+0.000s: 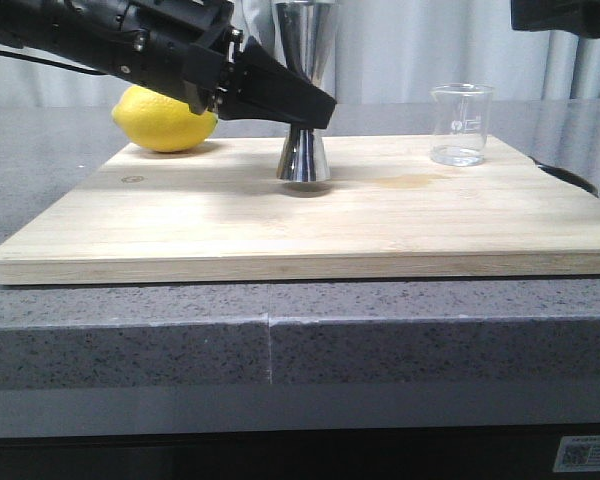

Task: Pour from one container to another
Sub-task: 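Lower the filled jigger onto the board with the left gripper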

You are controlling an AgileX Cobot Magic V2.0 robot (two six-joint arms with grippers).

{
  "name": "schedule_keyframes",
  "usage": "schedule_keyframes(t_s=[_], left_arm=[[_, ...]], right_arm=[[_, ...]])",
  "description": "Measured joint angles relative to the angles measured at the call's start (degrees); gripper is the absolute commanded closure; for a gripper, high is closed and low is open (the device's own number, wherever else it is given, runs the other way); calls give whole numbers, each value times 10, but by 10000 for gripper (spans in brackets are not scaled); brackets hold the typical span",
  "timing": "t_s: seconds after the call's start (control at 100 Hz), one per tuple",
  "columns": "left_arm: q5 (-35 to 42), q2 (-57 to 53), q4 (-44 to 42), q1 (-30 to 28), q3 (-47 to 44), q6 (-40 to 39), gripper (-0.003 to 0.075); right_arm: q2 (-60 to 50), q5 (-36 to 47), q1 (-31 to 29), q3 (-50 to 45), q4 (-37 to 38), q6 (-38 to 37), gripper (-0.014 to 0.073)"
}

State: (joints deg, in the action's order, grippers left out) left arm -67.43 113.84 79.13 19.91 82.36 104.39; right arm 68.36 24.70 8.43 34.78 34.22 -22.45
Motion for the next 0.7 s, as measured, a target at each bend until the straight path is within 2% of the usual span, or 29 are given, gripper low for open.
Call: schedule_keyframes(t_s=[0.7], left_arm=[[0, 0, 4, -38, 0, 0, 730]], right_arm=[[0, -2, 0, -4, 0, 0, 165]])
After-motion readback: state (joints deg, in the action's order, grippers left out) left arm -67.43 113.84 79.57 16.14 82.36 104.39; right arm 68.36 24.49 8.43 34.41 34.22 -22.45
